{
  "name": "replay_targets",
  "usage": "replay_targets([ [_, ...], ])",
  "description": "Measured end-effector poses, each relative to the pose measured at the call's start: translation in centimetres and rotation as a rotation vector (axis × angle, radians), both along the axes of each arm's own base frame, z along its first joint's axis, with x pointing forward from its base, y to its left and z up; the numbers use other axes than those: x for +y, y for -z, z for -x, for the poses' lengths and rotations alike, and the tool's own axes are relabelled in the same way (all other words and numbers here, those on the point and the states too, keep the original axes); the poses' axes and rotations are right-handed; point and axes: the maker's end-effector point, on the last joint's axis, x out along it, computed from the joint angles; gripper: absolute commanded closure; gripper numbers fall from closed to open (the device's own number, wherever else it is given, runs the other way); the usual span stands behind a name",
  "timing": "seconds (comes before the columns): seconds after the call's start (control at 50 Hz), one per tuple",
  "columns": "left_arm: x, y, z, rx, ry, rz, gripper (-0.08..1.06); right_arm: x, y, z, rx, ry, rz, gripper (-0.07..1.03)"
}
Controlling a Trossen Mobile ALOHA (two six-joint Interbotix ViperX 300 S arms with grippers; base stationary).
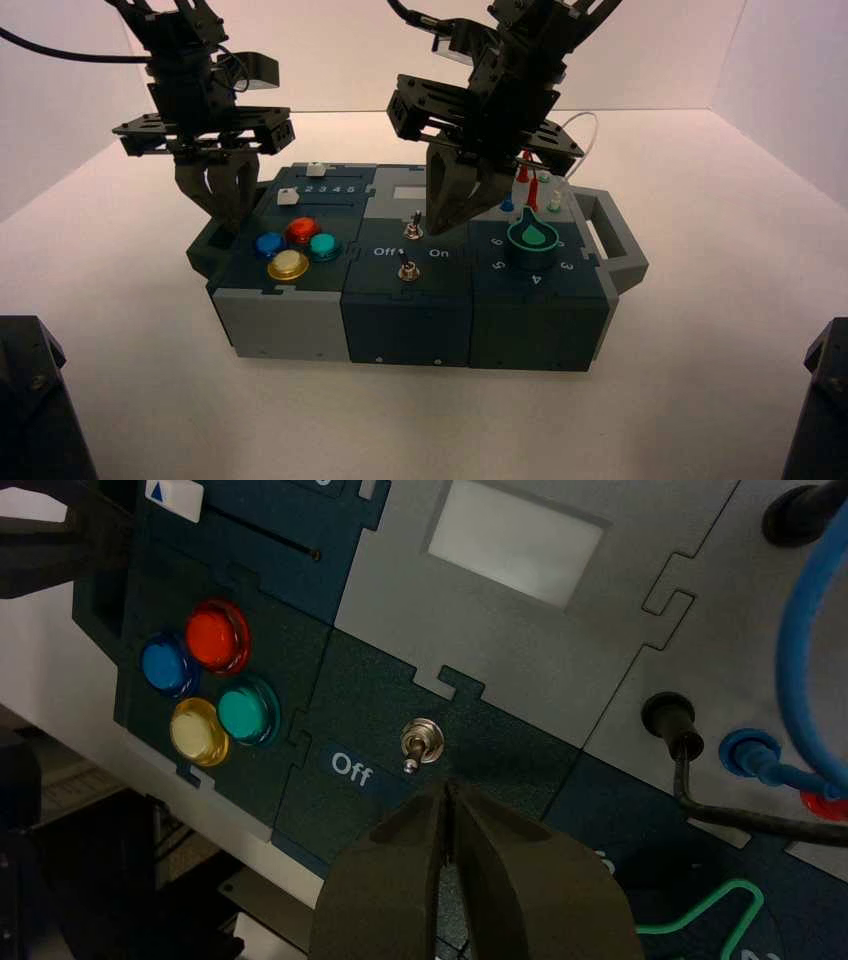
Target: Flip the top switch off with the right gripper.
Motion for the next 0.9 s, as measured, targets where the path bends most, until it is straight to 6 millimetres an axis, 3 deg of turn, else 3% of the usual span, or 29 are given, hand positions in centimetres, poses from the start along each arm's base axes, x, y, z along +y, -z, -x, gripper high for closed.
replay_targets([
  [0.2, 0.0, 0.0, 0.0, 0.002, 0.0, 0.0, 1.01, -0.7, 0.0, -1.0, -0.001, 0.037, -0.001, 0.99],
  [0.9, -0.1, -0.1, 0.0, 0.006, 0.001, -0.001, 1.01, 0.4, 0.3, -1.6, 0.014, 0.042, -0.007, 0.99],
])
